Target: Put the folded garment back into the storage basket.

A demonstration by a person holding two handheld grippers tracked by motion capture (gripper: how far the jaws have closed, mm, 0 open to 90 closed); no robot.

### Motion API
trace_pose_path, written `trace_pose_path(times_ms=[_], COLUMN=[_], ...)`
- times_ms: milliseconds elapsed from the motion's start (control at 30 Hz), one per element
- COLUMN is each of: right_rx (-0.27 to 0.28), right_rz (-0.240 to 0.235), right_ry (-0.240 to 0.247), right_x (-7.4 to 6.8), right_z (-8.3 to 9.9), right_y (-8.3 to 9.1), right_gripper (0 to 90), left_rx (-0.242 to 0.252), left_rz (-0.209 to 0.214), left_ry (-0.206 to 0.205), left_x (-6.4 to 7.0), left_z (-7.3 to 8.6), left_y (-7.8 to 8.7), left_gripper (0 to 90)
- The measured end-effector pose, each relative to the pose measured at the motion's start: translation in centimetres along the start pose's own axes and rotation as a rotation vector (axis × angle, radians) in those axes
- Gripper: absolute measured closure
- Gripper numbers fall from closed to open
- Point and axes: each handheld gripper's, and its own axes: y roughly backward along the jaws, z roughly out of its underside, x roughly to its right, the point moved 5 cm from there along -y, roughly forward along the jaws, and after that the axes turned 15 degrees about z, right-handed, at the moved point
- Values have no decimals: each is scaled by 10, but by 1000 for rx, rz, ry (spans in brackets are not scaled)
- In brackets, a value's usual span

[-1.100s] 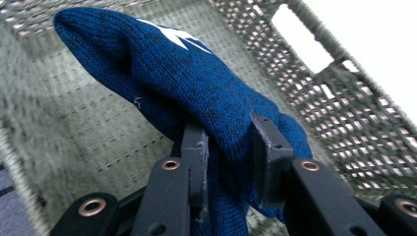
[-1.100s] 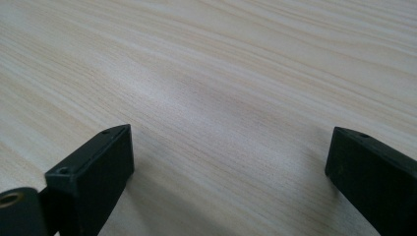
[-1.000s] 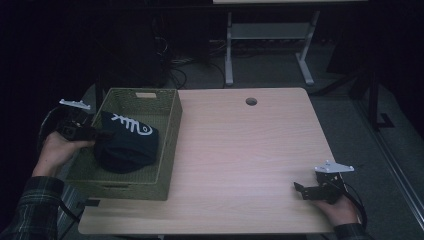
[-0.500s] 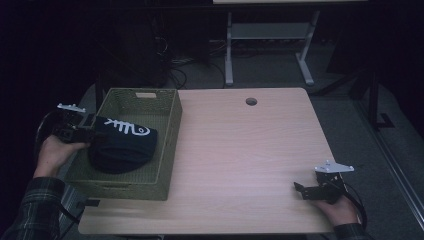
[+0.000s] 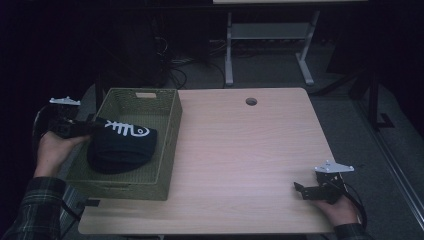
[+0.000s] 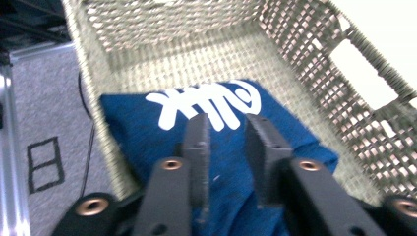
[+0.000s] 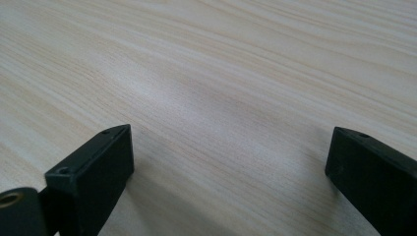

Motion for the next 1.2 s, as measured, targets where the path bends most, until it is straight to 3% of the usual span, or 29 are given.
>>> trace_pose_path(times_ms=[167,267,600,733,767,967,1000,1067,1200], right_rx=[-1,0,3,0,0,-1,-1,-1,-1], right_rz=[-1,0,0,-1,-1,-1,-1,-1,-1], right_ry=[-1,0,2,0,-1,-1,-1,-1,-1], right_x=[0,0,0,0,0,0,0,0,0], right_z=[0,0,0,0,0,0,0,0,0], right_y=[0,0,0,0,0,0,0,0,0], right_gripper=[39,39,39,38,37,36,36,36,36], left_rx=[29,32,42,48,48,62,76,76,55], left_rz=[26,37,142,206,206,287,318,330,347], left_ry=[-23,-40,-110,-153,-153,-194,-198,-204,-233], left_x=[21,31,79,110,110,145,155,162,182], left_z=[-10,-13,-22,-26,-26,-33,-34,-34,-33], left_y=[-7,-10,-31,-50,-50,-72,-79,-85,-104], left_gripper=[876,892,894,894,894,893,892,884,788])
